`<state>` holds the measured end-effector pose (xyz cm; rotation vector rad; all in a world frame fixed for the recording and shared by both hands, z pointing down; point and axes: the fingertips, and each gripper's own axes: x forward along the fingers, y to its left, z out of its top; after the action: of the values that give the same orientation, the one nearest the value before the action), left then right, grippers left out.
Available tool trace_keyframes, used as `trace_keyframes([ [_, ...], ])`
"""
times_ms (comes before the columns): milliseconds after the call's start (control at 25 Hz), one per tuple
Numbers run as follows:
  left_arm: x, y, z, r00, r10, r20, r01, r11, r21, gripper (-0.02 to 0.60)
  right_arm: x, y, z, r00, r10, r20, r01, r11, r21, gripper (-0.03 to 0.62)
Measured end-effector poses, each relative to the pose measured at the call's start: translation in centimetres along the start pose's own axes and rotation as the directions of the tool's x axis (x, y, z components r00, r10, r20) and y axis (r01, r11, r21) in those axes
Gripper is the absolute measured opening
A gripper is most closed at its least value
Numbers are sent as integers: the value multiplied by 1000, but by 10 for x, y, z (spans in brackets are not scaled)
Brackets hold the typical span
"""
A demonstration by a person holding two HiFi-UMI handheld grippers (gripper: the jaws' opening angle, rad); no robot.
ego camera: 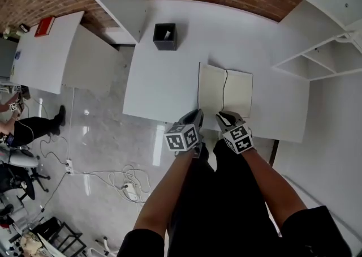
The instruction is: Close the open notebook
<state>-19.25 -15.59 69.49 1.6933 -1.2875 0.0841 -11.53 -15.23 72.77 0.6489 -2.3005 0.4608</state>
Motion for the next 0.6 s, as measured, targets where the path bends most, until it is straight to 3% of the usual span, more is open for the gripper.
trace_keyframes([
  [200,-1,-12,-2,999,13,-42,-11,999,35,23,-30,-8,16,997,-47,59,44,998,51,3],
  [600,0,-44,1,999,32,-7,-31,996,81,20,-88,-57,29,983,-127,131,112,987,113,0],
])
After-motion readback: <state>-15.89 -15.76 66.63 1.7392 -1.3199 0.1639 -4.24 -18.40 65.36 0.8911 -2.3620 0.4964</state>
